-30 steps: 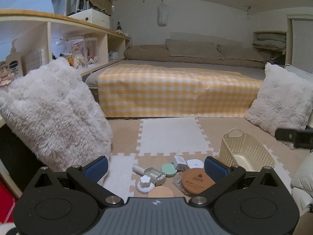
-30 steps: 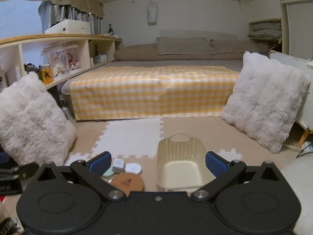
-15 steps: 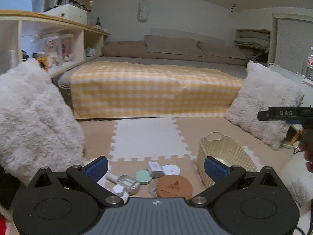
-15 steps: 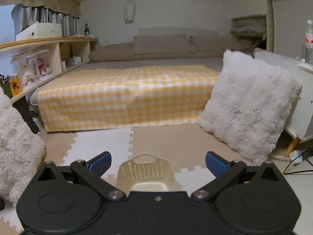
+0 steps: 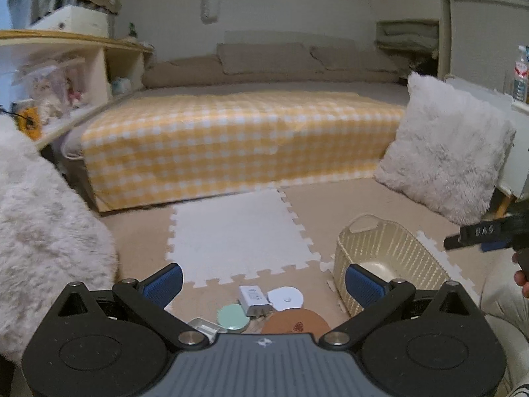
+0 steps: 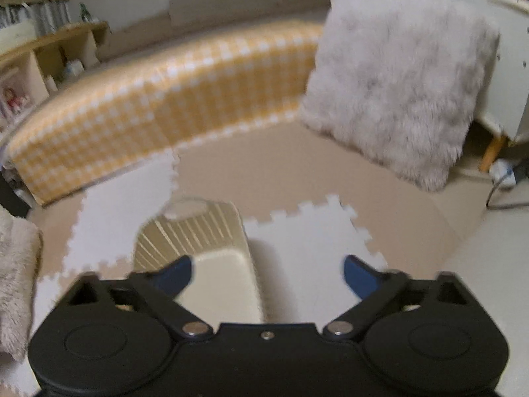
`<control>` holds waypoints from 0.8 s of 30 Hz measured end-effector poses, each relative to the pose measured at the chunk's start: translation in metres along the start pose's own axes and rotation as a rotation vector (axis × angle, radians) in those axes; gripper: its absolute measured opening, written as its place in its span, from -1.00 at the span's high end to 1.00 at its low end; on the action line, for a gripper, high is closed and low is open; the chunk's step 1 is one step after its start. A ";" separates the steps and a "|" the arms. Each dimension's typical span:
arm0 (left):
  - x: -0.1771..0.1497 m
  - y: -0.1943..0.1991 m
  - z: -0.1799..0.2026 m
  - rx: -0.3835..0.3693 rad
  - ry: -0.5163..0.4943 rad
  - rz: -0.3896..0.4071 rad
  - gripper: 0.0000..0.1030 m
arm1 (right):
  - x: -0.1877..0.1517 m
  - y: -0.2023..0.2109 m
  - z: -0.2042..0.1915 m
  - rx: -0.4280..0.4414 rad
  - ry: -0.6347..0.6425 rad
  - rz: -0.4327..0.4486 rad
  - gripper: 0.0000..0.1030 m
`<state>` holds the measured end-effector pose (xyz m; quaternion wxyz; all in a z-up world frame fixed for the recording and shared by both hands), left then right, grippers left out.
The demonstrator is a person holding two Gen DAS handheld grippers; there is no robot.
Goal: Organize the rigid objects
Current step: 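Move the right tool to the basket rim while the left tool approaches the cork coaster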
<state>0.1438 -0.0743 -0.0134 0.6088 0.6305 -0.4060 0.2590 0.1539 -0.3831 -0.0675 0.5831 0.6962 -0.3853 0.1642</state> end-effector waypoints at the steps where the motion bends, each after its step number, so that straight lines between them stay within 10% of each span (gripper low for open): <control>1: 0.001 -0.006 0.001 -0.008 -0.005 -0.014 -1.00 | -0.002 -0.006 0.002 0.006 -0.006 -0.028 -0.35; 10: -0.008 -0.054 0.004 -0.105 0.034 -0.110 -1.00 | -0.020 -0.036 0.002 0.029 0.008 -0.207 0.05; 17: -0.030 -0.077 0.013 -0.188 -0.088 -0.155 -1.00 | -0.017 -0.046 0.000 0.060 0.000 -0.229 0.79; 24: -0.056 -0.090 0.031 -0.225 -0.232 -0.212 -1.00 | -0.017 -0.050 -0.002 0.040 0.016 -0.243 0.90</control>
Point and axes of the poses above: each gripper's, at about its wrist camera, not at the fingertips, and y roughly against the way its jaws point, z to its right, x to its top, the point moved 2 cm from there along -y, roughly the way its jaws point, and after that the axes turned 9 degrees about x, right-handed, at the moved point
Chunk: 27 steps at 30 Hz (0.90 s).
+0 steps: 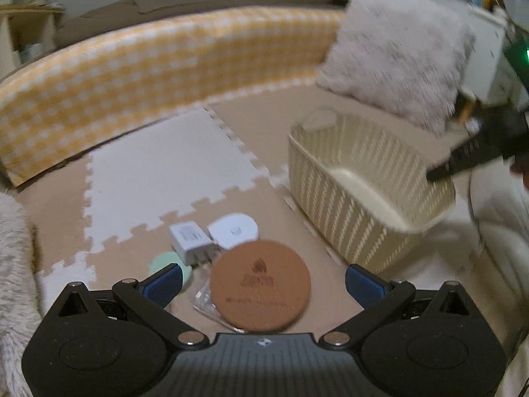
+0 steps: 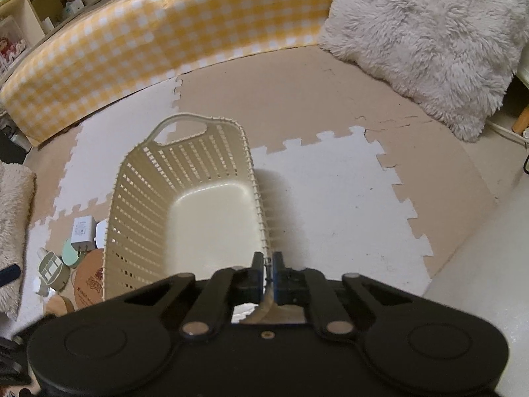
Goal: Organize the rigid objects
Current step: 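Move the right tool to the basket rim while the left tool approaches the cork coaster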
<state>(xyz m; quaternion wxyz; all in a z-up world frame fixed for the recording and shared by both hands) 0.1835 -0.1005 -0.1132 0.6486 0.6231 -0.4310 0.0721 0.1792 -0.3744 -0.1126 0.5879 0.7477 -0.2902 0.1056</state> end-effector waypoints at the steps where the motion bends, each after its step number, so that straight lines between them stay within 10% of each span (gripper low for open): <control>1: -0.001 -0.004 0.002 -0.003 -0.019 -0.007 -1.00 | 0.000 0.000 -0.001 -0.004 0.004 0.000 0.90; 27: -0.004 -0.092 0.008 0.002 -0.061 -0.123 -1.00 | -0.001 -0.005 -0.001 -0.001 -0.005 -0.014 0.90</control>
Point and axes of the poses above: each gripper's, at about its wrist camera, not at the fingertips, and y roughly against the way its jaws point, z to its right, x to its top, the point moved 2 cm from there along -y, roughly the way its jaws point, and after that the axes turned 9 degrees about x, right-handed, at the moved point
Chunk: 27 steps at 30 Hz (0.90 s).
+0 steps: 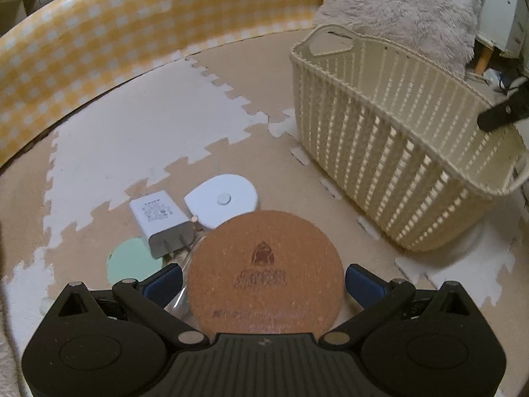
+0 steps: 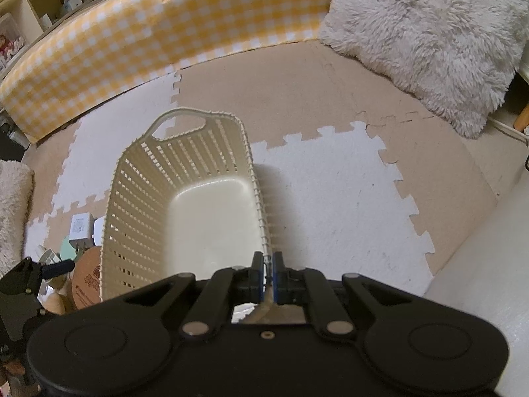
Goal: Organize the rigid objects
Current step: 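Move the right tool to the basket rim while the left tool approaches the cork coaster, then grasp the round cork coaster with the left gripper and lift it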
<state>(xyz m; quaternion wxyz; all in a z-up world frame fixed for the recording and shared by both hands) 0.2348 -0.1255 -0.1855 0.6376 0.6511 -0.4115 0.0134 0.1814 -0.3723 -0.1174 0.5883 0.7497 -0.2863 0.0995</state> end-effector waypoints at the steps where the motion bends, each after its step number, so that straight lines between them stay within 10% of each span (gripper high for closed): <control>1: 0.001 -0.001 0.000 -0.004 0.005 -0.002 -1.00 | 0.000 0.000 0.000 0.000 0.000 -0.001 0.90; 27: 0.022 0.042 -0.017 -0.010 0.132 0.034 -0.92 | 0.000 -0.002 0.001 0.009 -0.003 -0.003 0.90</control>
Point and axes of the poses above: each gripper's, at about its wrist camera, not at the fingertips, and y roughly against the way its jaws point, z to its right, x to its top, the point moved 2 cm from there along -y, roughly the way its jaws point, and after that the axes turned 9 degrees about x, right-handed, at the moved point
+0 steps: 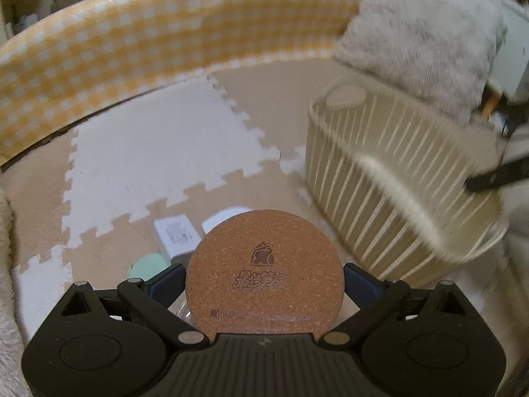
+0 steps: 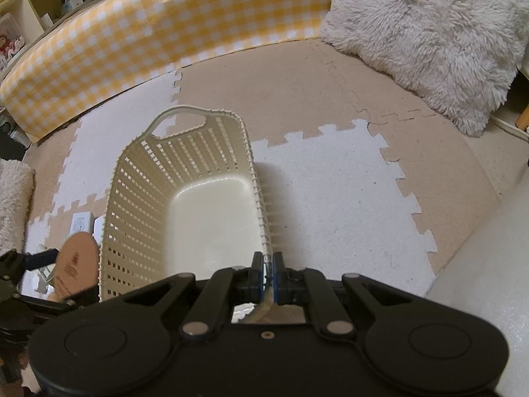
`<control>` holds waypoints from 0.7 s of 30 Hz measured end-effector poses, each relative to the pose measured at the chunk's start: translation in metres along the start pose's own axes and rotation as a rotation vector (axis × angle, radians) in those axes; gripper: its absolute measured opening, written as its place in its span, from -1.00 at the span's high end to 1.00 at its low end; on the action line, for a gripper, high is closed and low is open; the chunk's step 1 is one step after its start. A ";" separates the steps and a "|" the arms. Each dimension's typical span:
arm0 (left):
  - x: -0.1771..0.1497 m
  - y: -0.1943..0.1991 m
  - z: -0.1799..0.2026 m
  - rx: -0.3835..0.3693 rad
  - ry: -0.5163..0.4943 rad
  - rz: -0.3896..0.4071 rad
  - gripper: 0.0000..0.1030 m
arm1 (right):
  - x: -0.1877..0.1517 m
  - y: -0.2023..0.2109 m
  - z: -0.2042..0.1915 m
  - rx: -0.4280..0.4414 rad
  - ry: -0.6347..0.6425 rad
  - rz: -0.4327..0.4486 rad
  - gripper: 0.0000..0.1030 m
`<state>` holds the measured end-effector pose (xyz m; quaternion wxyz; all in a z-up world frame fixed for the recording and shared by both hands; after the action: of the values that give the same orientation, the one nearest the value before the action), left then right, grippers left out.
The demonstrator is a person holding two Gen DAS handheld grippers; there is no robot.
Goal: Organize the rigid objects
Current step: 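Grasp the round cork coaster with the left gripper and lift it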
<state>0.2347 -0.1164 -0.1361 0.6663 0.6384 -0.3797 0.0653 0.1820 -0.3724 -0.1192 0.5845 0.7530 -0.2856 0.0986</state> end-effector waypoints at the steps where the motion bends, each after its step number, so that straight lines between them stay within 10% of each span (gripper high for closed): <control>1: 0.003 0.006 0.000 -0.010 0.017 0.014 -0.92 | 0.000 0.000 0.000 0.001 -0.001 0.000 0.90; 21: 0.036 0.034 0.093 -0.174 -0.158 0.208 -0.92 | 0.000 0.000 0.003 0.018 -0.020 -0.007 0.90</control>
<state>0.2018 -0.2087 -0.0973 0.6770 0.5386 -0.4990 0.0504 0.1815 -0.3749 -0.1200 0.5750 0.7603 -0.2880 0.0917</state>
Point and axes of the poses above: each gripper's, at about its wrist camera, not at the fingertips, and y roughly against the way its jaws point, z to its right, x to its top, the point moved 2 cm from there along -y, roughly the way its jaws point, and after that the axes turned 9 degrees about x, right-handed, at the moved point
